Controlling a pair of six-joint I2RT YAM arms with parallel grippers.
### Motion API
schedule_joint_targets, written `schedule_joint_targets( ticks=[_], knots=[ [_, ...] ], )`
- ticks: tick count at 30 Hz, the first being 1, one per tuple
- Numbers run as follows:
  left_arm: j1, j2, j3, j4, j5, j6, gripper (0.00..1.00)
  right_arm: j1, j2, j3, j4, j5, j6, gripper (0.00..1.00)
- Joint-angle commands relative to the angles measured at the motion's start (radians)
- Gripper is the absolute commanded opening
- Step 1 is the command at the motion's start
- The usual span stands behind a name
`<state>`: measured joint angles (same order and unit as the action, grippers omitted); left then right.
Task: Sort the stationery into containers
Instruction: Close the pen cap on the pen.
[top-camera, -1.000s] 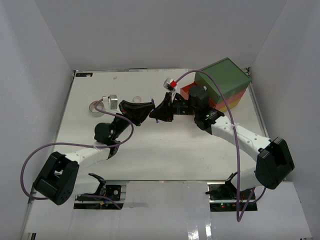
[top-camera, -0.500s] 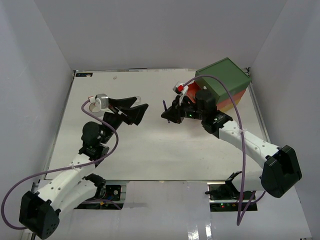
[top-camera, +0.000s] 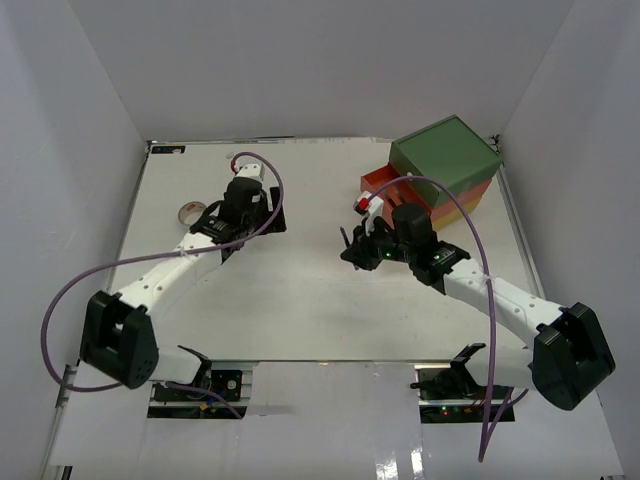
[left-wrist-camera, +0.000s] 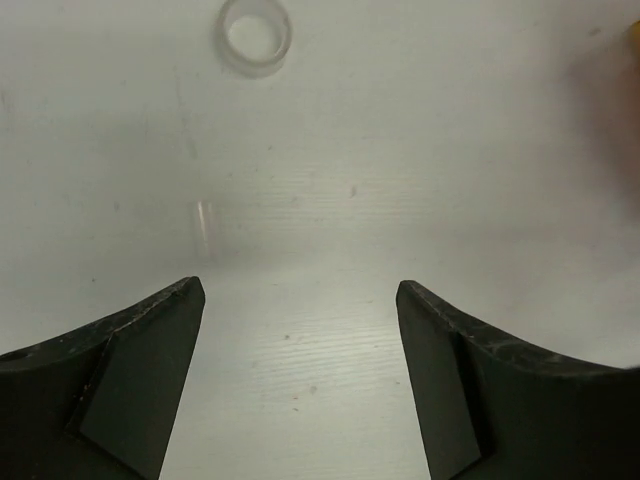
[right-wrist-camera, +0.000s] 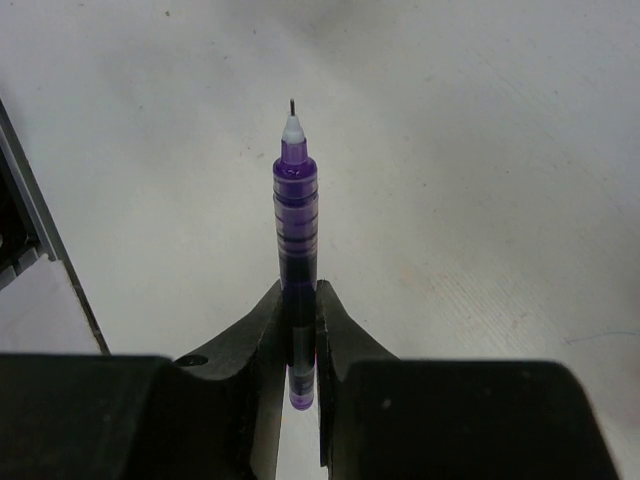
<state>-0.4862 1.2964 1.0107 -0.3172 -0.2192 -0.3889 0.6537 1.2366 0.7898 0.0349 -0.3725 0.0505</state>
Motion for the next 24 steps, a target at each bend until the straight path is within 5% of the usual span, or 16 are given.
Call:
schedule_joint_targets(
  ticks=[1, 11, 24],
  knots=[
    [0.061, 0.102, 0.075, -0.169, 0.044, 0.022, 0.88, 0.0, -0.046, -0.014, 0.02, 0.026, -0.026, 0.08],
    [0.163, 0.395, 0.247, -0.263, 0.142, 0.027, 0.71, -0.002, -0.081, -0.069, 0.057, 0.014, -0.031, 0.08],
    [0.221, 0.506, 0.304, -0.27, 0.211, 0.028, 0.57, 0.0, -0.098, -0.098, 0.079, 0.012, -0.035, 0.08]
  ],
)
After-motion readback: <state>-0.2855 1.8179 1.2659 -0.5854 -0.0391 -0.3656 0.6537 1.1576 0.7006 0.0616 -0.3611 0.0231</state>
